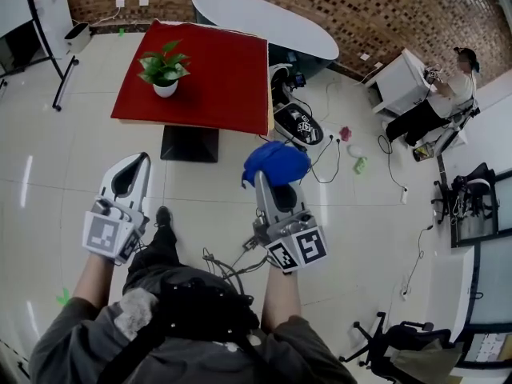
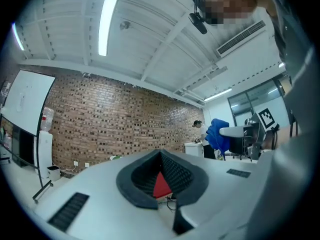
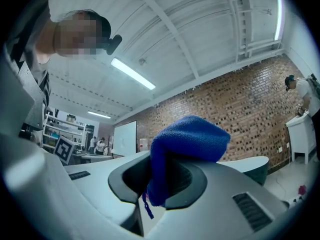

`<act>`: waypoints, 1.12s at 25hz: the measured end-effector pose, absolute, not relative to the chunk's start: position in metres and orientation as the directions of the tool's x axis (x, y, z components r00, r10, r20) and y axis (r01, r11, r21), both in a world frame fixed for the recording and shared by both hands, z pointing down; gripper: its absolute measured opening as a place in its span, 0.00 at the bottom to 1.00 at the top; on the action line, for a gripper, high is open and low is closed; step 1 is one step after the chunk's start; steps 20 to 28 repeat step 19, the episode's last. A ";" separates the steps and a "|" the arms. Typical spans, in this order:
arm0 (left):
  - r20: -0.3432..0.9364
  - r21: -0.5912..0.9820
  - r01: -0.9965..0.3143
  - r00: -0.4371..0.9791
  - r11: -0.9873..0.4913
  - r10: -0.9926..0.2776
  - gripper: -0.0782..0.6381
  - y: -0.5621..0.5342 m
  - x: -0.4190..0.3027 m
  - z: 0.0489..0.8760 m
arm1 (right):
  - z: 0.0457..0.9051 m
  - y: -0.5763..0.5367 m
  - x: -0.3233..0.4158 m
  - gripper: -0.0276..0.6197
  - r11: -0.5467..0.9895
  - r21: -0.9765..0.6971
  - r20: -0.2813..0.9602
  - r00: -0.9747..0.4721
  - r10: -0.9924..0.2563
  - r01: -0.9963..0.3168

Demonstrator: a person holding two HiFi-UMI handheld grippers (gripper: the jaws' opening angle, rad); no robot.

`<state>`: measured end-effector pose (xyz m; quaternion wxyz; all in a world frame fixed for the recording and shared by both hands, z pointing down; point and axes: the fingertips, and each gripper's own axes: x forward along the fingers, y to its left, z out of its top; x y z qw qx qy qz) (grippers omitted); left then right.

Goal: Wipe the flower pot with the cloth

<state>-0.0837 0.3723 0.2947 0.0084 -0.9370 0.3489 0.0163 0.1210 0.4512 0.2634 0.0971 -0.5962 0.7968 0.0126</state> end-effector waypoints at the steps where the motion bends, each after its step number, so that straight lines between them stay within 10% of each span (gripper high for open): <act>1: -0.036 0.002 -0.655 0.755 -0.756 -0.654 0.14 0.388 -0.084 0.288 | 0.260 0.465 0.121 0.16 0.293 -0.099 -0.166 -0.275 -0.947 -0.951; 12: -0.065 0.083 -0.611 0.785 -0.788 -0.616 0.14 0.535 -0.131 0.255 | 0.253 0.590 0.052 0.16 0.357 -0.051 -0.163 -0.345 -0.924 -0.933; 28: -0.094 0.084 -0.577 0.807 -0.812 -0.583 0.14 0.453 -0.097 0.317 | 0.319 0.504 0.068 0.16 0.372 -0.018 -0.129 -0.367 -0.921 -0.928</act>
